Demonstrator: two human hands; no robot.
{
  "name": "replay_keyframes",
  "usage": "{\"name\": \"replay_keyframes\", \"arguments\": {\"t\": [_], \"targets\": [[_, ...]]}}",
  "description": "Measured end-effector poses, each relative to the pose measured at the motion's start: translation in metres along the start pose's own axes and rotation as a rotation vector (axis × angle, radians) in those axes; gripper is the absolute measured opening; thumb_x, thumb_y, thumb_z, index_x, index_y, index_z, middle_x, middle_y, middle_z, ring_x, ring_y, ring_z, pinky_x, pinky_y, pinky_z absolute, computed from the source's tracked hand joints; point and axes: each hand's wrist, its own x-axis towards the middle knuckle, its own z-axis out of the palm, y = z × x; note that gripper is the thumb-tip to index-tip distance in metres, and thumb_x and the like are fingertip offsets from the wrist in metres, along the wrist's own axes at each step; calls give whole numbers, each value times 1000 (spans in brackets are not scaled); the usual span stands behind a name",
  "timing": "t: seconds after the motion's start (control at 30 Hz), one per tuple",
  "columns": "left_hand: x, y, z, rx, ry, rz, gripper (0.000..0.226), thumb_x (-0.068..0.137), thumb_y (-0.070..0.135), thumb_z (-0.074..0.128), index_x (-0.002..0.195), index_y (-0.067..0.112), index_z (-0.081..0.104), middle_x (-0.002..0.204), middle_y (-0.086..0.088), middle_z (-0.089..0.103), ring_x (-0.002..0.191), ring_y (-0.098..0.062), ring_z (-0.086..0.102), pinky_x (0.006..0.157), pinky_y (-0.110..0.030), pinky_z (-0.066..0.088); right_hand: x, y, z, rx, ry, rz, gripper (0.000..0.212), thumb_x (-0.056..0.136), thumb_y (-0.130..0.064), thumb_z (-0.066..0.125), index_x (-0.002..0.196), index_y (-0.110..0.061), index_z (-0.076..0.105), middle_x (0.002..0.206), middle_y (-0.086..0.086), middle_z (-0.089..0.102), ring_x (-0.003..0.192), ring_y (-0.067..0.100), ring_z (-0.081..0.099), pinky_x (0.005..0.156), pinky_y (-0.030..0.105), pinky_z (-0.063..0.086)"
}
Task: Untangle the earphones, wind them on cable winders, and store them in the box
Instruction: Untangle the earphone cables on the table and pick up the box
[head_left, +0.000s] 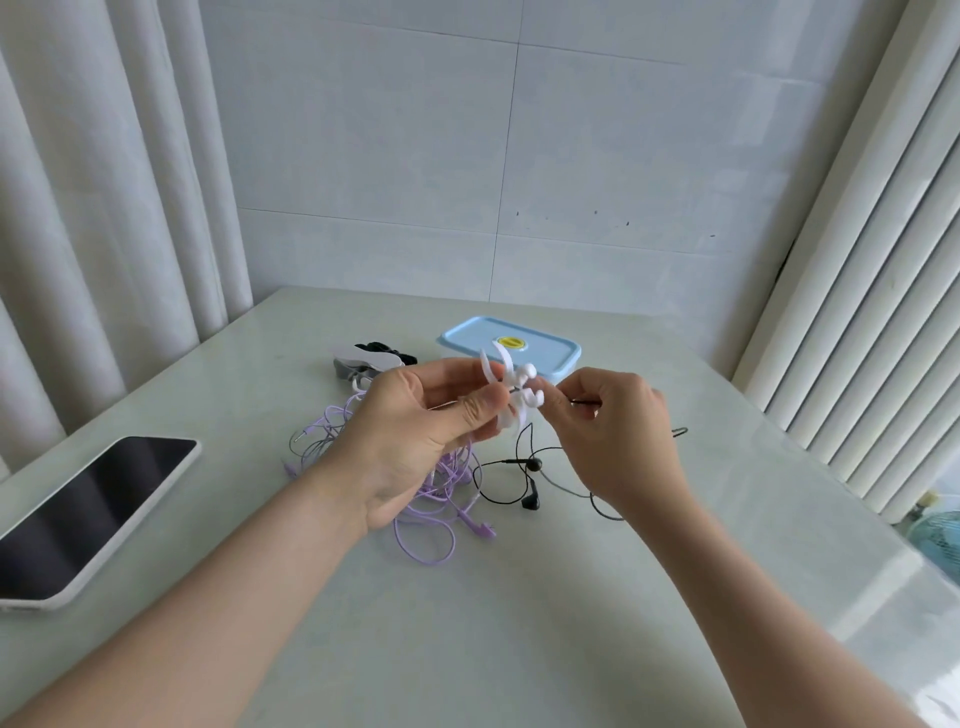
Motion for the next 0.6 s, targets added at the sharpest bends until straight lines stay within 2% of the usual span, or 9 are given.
{"name": "replay_keyframes", "arguments": {"t": [0.07, 0.13, 0.27, 0.37, 0.47, 0.6], "targets": [[1, 3, -1, 13, 77, 0, 43, 77, 24, 78, 117, 10, 76, 111, -9, 80, 93, -15, 74, 73, -27, 60, -1, 1, 2, 1, -78, -56, 43, 97, -52, 66, 70, -20, 68, 47, -5, 41, 51, 16, 38, 52, 21, 31], [3, 4, -3, 33, 188, 18, 39, 78, 26, 78, 114, 11, 76, 104, -8, 81, 89, -14, 73, 63, -26, 58, -5, 0, 3, -25, -187, -120, 34, 103, -41, 63, 77, -21, 70, 45, -10, 45, 51, 13, 44, 52, 19, 31], [6, 1, -10, 104, 417, 90, 20, 87, 19, 82, 105, 13, 78, 92, -5, 81, 80, -11, 72, 62, -26, 58, -13, -11, 7, -30, -347, -307, 20, 104, -31, 64, 93, -22, 78, 51, -15, 50, 59, 11, 50, 57, 19, 38], [6, -1, -13, 203, 451, 133, 16, 89, 18, 83, 103, 13, 79, 85, -2, 80, 69, -6, 68, 61, -20, 54, -19, -25, 10, -27, -362, -443, 24, 104, -29, 62, 84, -20, 71, 56, -9, 47, 62, 19, 44, 58, 33, 43], [6, -2, -12, 257, 445, 156, 11, 89, 14, 83, 99, 17, 79, 83, 5, 81, 69, 0, 69, 64, -13, 51, -24, -38, 6, 90, -331, -425, 25, 100, -20, 63, 76, -16, 69, 52, 0, 47, 54, 23, 37, 53, 37, 41], [4, -3, -8, 226, 439, 129, 11, 89, 15, 83, 97, 20, 77, 82, 9, 80, 71, 1, 71, 68, -11, 52, -27, -49, -8, 337, -270, -271, 22, 92, -11, 58, 74, -8, 71, 47, -8, 41, 46, 10, 33, 48, 20, 29]]}}
